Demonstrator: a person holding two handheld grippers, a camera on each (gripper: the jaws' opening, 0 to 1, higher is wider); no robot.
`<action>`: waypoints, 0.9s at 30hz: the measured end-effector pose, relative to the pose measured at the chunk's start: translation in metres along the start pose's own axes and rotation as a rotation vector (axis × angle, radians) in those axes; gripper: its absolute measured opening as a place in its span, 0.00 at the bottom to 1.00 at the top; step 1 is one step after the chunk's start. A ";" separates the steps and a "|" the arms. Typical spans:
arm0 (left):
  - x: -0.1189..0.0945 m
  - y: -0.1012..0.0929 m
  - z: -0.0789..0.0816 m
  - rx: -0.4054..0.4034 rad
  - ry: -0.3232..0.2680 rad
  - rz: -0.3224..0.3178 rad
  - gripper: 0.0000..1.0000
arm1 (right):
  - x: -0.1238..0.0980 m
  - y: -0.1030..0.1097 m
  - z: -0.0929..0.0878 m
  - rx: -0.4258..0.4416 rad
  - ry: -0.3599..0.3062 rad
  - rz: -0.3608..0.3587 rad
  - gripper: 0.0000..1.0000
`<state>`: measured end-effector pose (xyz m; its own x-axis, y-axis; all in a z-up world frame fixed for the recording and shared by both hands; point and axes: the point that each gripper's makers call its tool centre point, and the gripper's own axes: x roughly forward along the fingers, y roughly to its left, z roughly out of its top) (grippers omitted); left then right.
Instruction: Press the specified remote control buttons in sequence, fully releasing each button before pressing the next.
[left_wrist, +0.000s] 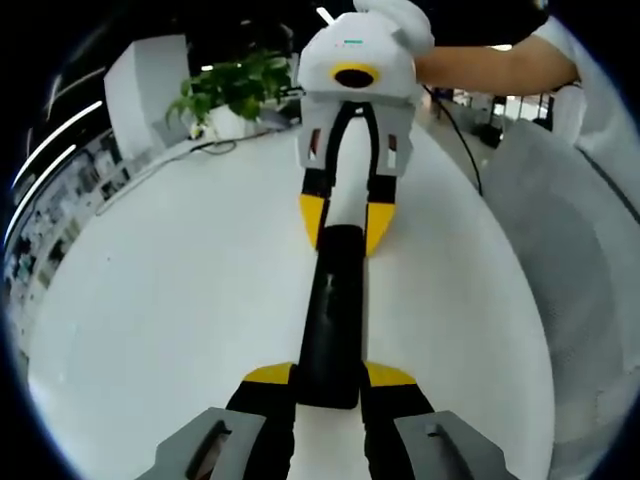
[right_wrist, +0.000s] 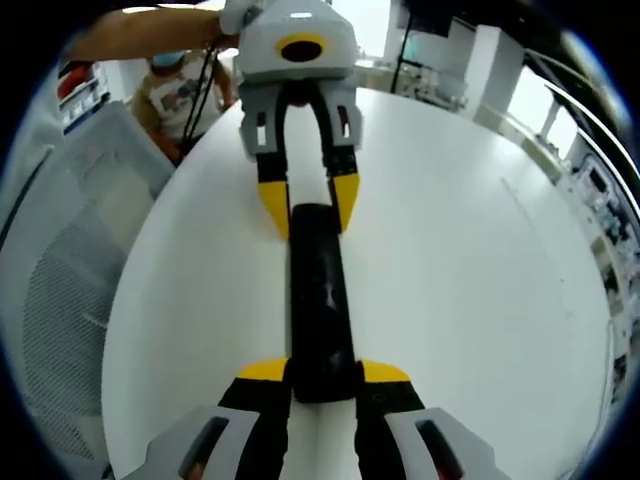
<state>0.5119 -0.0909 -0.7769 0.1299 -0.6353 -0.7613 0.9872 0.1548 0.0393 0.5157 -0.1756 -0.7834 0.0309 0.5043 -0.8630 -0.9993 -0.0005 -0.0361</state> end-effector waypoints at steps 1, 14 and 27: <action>0.000 0.000 0.000 0.000 0.001 0.000 0.24 | -0.001 0.000 -0.001 0.002 0.002 0.001 0.22; 0.000 -0.002 0.001 0.008 0.014 -0.009 0.24 | -0.021 0.000 0.009 -0.020 -0.016 -0.034 0.23; 0.000 -0.001 0.000 0.008 0.021 -0.013 0.24 | -0.045 -0.009 0.021 -0.062 -0.003 -0.088 0.16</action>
<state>0.5107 -0.0913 -0.7770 0.1150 -0.6215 -0.7749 0.9895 0.1405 0.0342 0.5224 -0.1797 -0.7339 0.1188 0.5071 -0.8537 -0.9897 -0.0091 -0.1431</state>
